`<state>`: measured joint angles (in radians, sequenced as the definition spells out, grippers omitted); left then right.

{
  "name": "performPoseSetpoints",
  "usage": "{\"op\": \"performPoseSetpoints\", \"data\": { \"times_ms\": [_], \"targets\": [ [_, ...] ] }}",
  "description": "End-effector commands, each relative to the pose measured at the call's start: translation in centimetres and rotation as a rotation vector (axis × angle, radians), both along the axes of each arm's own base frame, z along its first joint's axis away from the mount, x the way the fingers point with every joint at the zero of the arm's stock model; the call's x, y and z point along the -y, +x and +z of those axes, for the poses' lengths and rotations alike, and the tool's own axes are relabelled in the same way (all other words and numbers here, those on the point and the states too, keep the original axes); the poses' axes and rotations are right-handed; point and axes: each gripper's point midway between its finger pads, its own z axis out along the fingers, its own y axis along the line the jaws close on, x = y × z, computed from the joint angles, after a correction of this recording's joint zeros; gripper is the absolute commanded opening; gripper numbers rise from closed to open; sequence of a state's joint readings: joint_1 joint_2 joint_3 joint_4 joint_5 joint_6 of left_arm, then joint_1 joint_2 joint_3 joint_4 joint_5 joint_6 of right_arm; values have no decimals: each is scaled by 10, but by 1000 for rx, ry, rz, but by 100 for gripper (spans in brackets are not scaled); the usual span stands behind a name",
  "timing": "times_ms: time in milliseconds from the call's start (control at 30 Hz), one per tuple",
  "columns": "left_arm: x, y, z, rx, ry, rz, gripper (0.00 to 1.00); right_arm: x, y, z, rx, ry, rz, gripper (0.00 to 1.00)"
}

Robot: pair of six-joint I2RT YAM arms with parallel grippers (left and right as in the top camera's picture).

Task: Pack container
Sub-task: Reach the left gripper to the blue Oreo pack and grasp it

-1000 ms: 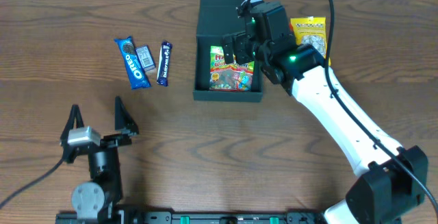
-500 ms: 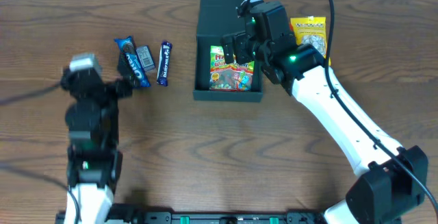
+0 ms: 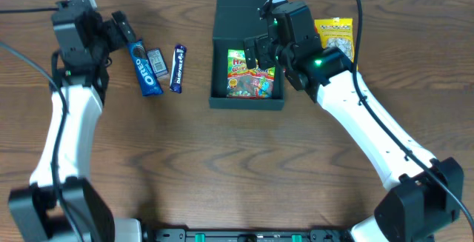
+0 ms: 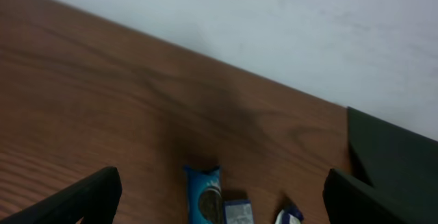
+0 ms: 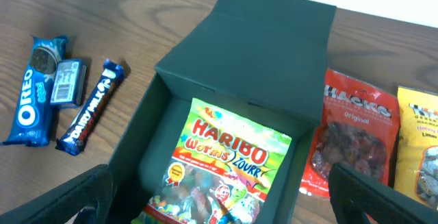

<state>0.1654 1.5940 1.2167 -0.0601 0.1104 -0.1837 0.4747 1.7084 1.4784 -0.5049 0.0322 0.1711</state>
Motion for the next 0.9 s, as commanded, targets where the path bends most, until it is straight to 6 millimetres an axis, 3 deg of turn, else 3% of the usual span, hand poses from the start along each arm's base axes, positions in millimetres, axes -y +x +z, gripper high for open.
{"op": "performPoseSetpoints", "data": {
  "times_ms": [0,167,333,600,867],
  "targets": [
    [0,20,2,-2,-38,-13,95,4,5,10,31,-13,-10,99],
    [2,43,-22,-44,-90,-28,95,4,5,10,32,-15,-12,99],
    [10,50,-39,-75,-140,-65,95,4,5,10,31,-15,-12,99],
    [11,54,-36,-54,-184,-39,95,5,3,7,17,-21,-12,99],
    [33,55,-33,-44,-184,-177,95,5,3,7,17,-22,-12,99]
  ]
}}
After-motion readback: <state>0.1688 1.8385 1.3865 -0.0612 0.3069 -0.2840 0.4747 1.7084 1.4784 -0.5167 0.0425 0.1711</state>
